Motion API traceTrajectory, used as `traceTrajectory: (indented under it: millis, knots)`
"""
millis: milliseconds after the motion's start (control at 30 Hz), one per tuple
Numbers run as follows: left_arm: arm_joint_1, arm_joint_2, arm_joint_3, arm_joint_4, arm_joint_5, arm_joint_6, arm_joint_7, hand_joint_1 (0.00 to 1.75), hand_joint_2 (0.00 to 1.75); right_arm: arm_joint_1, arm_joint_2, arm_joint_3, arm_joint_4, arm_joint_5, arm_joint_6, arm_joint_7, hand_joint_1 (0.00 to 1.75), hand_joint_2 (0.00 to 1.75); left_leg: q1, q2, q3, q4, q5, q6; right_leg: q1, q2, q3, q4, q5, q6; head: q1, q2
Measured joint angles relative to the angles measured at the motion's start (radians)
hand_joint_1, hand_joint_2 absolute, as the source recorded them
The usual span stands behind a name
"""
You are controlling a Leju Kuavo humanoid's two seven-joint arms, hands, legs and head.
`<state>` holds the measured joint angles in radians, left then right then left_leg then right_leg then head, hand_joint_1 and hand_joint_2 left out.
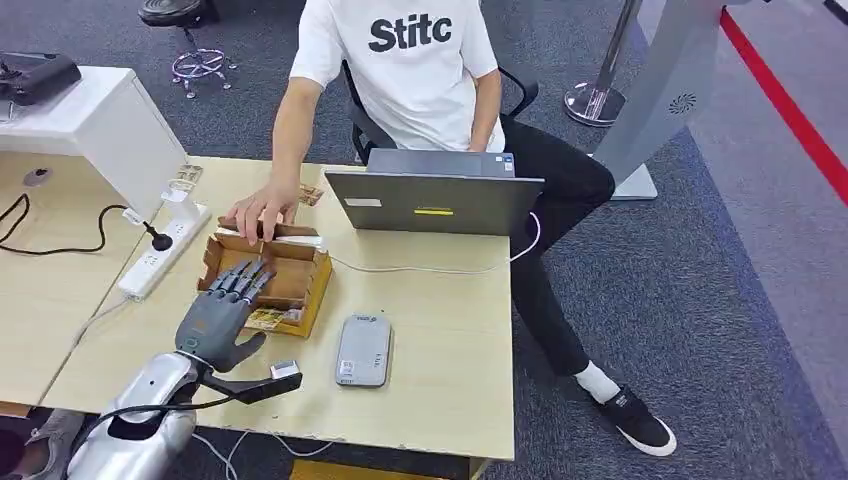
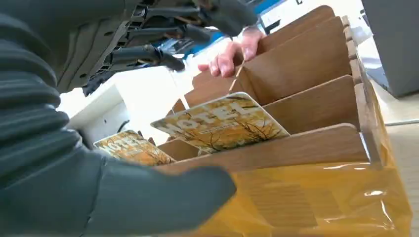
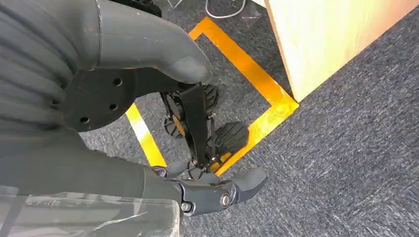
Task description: Pass the card to the sensor for recognition and then transmit it.
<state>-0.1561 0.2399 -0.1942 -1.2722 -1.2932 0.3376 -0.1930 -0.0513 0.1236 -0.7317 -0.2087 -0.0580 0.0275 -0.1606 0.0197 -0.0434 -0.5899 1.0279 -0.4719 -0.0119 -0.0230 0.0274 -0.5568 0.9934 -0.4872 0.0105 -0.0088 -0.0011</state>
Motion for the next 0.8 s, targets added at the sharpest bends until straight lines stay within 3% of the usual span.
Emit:
traceTrajectory:
  millis: [800]
  knots:
    - [0.002, -0.002, 0.0, 0.0, 0.014, -0.008, -0.007, 1.75, 1.75, 0.0, 0.0, 0.0, 0.0, 0.004, 0.003, 0.001, 0.0, 1.75, 0.0, 0.0, 0.0, 0.0, 0.0, 0.0, 0.0, 0.0, 0.0, 0.0, 0.0, 0.0, 0.0, 0.0]
